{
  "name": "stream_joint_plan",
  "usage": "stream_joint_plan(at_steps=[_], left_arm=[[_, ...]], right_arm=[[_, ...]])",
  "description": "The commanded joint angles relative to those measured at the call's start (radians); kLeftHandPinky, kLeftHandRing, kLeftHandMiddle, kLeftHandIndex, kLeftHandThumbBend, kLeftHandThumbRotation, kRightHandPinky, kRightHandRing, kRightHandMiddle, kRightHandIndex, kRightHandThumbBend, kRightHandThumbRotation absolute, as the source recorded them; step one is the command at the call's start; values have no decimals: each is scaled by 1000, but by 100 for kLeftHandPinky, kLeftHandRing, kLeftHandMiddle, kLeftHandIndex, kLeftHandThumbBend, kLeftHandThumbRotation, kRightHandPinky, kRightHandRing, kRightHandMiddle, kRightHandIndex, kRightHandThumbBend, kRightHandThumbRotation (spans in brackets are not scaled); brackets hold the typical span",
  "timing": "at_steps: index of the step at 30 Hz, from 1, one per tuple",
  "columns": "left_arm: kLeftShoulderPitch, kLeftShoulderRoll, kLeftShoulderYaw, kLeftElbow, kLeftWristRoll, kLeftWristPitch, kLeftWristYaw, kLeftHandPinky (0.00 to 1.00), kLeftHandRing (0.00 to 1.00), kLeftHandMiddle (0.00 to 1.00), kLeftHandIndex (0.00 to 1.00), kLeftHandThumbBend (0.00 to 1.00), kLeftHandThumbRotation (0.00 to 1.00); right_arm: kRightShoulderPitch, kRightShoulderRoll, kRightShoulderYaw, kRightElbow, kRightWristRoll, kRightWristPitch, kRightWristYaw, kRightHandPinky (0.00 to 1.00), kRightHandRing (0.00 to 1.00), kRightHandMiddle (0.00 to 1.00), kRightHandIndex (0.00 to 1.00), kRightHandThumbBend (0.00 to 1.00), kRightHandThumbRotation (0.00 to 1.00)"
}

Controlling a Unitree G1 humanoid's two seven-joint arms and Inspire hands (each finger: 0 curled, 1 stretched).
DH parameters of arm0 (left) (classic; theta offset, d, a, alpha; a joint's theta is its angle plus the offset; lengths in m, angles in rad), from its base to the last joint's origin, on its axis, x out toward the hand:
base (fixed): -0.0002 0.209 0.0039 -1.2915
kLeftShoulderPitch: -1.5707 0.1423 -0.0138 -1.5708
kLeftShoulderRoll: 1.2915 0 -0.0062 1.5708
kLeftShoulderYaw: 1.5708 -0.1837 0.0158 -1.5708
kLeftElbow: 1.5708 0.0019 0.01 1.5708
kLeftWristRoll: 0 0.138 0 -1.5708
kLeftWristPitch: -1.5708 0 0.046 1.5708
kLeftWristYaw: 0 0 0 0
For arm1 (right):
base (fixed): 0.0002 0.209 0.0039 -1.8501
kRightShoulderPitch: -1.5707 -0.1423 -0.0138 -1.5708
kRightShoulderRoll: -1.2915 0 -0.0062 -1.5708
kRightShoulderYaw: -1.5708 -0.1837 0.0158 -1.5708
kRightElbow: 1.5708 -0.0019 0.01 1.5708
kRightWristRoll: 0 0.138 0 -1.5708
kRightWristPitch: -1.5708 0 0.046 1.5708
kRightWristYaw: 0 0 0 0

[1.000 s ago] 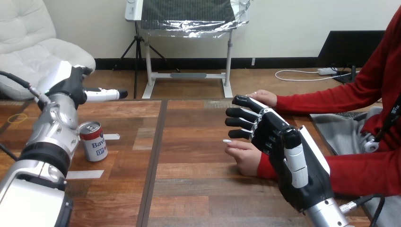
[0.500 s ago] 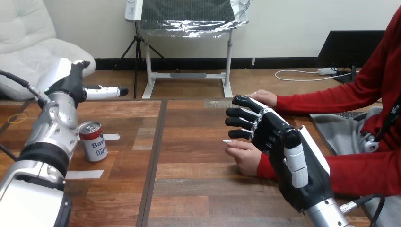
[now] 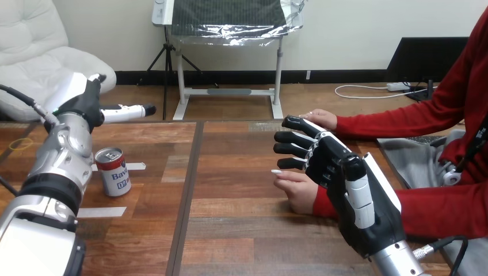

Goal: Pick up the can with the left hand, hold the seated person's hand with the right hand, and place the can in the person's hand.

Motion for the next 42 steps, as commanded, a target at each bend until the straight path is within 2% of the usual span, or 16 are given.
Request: stream_joint_plan(at_steps=[1, 7, 21, 35, 42], left_arm=[[-14, 11, 7, -4, -8, -2, 8, 89, 96, 95, 91, 92, 58], [-5, 7, 13, 18, -15, -7, 21, 84, 95, 95, 92, 96, 58], [2, 0, 16, 49, -28, 10, 11, 81, 94, 95, 96, 96, 56], [14, -3, 13, 54, -25, 11, 13, 88, 96, 96, 95, 95, 53], [28, -8, 24, 54, -35, 0, 37, 92, 97, 96, 95, 95, 49]], right_arm=[[-64, 8, -3, -13, 1, -15, -6, 73, 79, 80, 84, 89, 100], [-60, 4, -3, -18, 4, -15, -2, 73, 79, 81, 85, 89, 100], [-56, 8, -5, -21, 14, -19, 0, 73, 79, 81, 85, 88, 100], [-53, 6, -6, -27, 13, -18, -2, 73, 79, 80, 85, 89, 100], [-50, 6, -6, -29, 10, -20, -3, 73, 79, 80, 84, 89, 100]])
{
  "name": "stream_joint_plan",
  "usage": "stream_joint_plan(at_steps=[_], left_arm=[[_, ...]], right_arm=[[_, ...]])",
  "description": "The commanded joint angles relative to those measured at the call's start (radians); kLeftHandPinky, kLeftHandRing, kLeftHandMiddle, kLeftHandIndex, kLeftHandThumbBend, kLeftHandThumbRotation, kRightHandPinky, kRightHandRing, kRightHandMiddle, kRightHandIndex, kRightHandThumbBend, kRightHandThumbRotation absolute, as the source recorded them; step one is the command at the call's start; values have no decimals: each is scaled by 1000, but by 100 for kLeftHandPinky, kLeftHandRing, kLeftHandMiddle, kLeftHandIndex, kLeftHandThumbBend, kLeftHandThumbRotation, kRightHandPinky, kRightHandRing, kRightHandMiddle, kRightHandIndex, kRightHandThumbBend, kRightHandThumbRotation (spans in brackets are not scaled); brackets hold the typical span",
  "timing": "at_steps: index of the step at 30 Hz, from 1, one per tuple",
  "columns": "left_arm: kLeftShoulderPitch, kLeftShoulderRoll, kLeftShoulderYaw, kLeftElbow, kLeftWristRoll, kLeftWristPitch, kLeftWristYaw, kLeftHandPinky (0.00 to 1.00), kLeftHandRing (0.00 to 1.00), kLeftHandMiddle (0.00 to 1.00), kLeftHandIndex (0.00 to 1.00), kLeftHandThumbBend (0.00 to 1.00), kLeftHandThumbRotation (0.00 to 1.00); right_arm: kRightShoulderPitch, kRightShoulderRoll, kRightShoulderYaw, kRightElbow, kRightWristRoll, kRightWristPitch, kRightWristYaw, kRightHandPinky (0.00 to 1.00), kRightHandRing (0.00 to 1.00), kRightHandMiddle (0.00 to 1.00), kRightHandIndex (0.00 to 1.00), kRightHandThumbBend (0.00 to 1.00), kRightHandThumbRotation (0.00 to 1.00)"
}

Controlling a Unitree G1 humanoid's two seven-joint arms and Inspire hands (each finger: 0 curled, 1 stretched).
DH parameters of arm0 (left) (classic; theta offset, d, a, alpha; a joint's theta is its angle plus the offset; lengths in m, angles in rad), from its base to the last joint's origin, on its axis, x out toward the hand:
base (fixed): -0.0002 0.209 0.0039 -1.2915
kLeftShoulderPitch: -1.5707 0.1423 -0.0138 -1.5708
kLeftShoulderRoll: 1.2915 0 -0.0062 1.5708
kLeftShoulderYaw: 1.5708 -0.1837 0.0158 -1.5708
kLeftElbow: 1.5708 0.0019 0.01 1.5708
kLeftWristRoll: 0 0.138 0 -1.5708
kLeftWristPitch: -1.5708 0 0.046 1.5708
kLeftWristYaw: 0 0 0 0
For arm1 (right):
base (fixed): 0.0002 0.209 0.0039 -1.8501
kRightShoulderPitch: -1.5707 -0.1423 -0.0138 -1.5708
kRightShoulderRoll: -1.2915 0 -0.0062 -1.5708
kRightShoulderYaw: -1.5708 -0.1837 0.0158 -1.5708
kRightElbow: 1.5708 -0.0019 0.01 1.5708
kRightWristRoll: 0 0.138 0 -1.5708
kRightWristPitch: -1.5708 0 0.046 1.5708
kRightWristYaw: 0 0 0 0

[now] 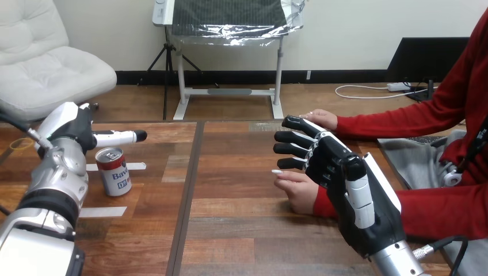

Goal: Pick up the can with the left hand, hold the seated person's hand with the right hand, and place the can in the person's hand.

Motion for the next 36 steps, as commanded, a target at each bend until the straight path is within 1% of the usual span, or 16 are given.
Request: stream_joint_plan(at_steps=[1, 6, 11, 25, 36], left_arm=[[-15, -6, 9, -7, -8, -22, 41, 93, 97, 96, 95, 95, 49], [0, -11, 18, -3, -19, -36, 70, 95, 97, 96, 94, 95, 45], [11, -13, 15, -1, -19, -44, 83, 97, 97, 96, 94, 96, 44], [29, -25, 7, 5, -28, -33, 90, 96, 97, 96, 94, 96, 45], [43, -33, 13, -2, -35, -28, 97, 95, 96, 96, 94, 96, 44]], right_arm=[[-50, 6, -6, -29, 9, -21, -2, 73, 79, 80, 84, 89, 100], [-47, 4, -6, -32, 8, -22, -2, 73, 79, 80, 85, 88, 100], [-45, 3, -7, -35, 10, -19, -2, 73, 79, 80, 85, 89, 100], [-49, 3, -9, -26, 15, -29, 4, 74, 79, 80, 85, 89, 100], [-46, 2, -8, -35, 13, -22, 1, 74, 79, 80, 85, 89, 100]])
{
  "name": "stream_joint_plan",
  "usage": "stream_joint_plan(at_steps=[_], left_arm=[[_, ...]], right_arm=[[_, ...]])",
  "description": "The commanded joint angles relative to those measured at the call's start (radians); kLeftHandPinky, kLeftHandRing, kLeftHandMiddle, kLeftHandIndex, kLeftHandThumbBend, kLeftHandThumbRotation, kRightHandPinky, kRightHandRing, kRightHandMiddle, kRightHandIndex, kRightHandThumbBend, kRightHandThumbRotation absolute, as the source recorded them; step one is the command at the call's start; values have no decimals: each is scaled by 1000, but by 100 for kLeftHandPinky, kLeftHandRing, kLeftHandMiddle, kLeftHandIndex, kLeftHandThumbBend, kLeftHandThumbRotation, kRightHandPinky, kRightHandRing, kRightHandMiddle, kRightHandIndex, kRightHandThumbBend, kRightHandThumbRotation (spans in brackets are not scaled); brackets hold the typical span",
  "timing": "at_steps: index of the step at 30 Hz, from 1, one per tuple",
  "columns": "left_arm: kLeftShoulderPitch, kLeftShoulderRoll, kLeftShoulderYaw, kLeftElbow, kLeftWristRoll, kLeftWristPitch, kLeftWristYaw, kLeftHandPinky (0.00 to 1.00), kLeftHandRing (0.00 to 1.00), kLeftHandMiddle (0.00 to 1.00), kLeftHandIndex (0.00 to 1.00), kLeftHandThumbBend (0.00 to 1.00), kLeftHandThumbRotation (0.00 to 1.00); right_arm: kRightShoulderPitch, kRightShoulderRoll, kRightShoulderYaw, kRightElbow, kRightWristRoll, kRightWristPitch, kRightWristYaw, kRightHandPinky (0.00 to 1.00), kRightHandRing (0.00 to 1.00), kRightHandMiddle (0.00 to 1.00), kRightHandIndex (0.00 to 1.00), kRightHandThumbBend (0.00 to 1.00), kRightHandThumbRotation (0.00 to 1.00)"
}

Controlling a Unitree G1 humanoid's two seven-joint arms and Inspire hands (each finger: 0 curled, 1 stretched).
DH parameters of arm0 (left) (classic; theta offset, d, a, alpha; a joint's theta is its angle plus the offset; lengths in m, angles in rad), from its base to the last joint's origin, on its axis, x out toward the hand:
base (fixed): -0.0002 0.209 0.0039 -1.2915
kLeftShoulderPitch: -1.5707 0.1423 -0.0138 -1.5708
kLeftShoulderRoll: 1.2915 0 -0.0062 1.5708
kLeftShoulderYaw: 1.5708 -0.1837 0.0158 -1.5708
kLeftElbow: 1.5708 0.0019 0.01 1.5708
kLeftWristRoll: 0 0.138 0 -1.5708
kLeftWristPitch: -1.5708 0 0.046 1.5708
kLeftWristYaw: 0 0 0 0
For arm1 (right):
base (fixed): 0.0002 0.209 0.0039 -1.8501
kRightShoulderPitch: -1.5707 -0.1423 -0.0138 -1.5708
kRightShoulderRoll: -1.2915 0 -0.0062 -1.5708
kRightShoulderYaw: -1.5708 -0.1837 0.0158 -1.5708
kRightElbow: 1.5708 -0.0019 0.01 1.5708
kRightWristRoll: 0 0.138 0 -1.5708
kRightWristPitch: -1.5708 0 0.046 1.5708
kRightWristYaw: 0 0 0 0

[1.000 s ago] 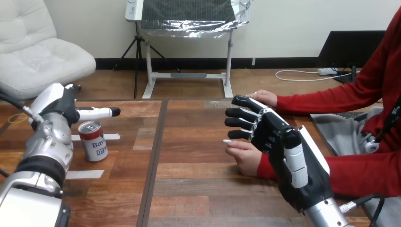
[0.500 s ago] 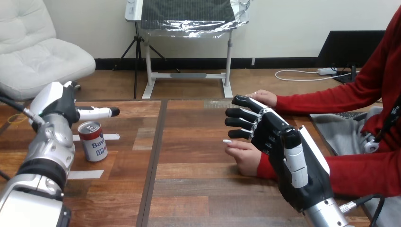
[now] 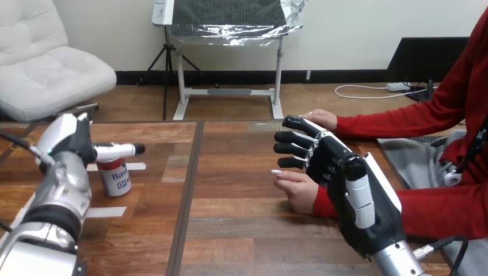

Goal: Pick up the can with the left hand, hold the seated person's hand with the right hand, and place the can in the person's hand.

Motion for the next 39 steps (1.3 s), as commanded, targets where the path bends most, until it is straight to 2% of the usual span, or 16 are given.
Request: stream_joint_plan(at_steps=[1, 12, 31, 39], left_arm=[[-21, -16, 6, -5, -3, -3, 24, 95, 96, 96, 94, 96, 44], [-17, -26, -4, -2, -1, 23, 10, 87, 95, 95, 94, 96, 46], [-9, -37, -2, 2, -4, 16, 15, 86, 93, 93, 92, 98, 47], [-11, -38, 0, 3, -9, 21, -8, 84, 93, 93, 92, 97, 45]], right_arm=[[-45, 3, -7, -35, 12, -21, 0, 74, 79, 80, 85, 89, 100], [-47, 0, -8, -38, 12, -17, 2, 74, 79, 80, 85, 89, 100], [-53, -1, -11, -36, 13, -22, 2, 73, 79, 80, 84, 89, 100], [-50, -1, -11, -41, 12, -17, -1, 73, 78, 79, 84, 89, 100]])
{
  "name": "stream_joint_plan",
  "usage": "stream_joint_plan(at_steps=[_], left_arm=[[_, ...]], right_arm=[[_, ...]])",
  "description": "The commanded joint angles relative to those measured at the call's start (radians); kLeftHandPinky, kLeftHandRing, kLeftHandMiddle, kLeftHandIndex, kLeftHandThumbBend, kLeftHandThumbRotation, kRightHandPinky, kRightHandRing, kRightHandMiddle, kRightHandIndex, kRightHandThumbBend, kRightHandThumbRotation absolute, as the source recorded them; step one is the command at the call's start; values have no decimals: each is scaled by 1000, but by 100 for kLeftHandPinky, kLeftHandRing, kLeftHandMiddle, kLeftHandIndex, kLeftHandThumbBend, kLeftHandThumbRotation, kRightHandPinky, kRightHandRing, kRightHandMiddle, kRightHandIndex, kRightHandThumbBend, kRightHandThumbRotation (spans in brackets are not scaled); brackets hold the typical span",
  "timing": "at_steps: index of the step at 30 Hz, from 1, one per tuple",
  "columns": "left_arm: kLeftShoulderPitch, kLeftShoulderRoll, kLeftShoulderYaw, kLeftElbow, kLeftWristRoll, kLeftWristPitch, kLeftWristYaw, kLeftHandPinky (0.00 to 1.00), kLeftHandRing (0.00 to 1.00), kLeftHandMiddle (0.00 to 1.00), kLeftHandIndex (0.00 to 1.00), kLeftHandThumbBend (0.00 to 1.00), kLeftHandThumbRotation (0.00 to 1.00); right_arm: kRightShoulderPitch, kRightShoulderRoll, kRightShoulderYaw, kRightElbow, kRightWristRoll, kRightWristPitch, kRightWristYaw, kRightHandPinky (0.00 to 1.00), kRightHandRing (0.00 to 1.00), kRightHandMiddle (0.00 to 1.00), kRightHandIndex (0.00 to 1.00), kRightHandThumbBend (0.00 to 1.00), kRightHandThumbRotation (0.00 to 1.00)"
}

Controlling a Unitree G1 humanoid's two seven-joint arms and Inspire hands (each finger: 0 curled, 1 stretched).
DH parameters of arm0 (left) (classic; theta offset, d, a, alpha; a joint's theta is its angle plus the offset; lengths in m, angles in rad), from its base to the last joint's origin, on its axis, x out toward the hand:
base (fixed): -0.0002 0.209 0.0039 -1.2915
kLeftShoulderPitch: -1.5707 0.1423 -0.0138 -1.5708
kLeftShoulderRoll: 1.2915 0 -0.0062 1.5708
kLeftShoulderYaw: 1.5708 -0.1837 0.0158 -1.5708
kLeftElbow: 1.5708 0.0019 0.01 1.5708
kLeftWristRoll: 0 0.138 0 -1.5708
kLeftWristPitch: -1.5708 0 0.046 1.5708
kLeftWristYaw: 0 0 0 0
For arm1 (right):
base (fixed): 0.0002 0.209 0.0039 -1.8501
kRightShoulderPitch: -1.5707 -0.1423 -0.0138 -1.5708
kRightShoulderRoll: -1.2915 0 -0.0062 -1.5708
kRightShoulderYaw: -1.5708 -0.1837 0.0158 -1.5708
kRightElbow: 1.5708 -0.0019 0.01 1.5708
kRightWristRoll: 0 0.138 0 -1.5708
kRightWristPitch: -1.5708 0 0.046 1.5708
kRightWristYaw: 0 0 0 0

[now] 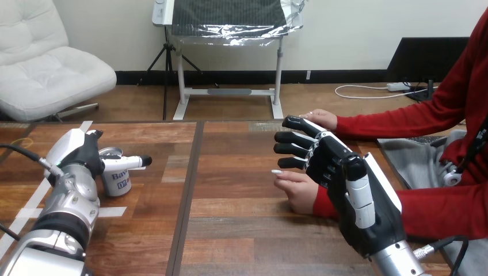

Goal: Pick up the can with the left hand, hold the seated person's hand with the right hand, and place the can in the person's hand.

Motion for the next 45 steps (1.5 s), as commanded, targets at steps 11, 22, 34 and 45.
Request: stream_joint_plan(at_steps=[11, 22, 34, 45], left_arm=[[-36, -10, 23, -7, -30, 2, -41, 78, 92, 93, 93, 91, 39], [-38, -12, 26, -8, -39, 14, -46, 74, 89, 92, 92, 85, 32], [-45, -9, 25, -3, -34, 36, -50, 66, 82, 87, 88, 84, 25], [-51, -6, 29, -5, -36, 68, -67, 61, 76, 82, 83, 81, 19]], right_arm=[[-53, 0, -11, -35, 16, -27, 4, 72, 78, 79, 84, 88, 100], [-49, -3, -10, -45, 14, -19, 3, 72, 78, 79, 84, 88, 100], [-51, -2, -11, -40, 17, -22, 5, 72, 78, 79, 84, 88, 100], [-51, 0, -9, -43, 14, -18, 0, 72, 78, 79, 84, 87, 100]])
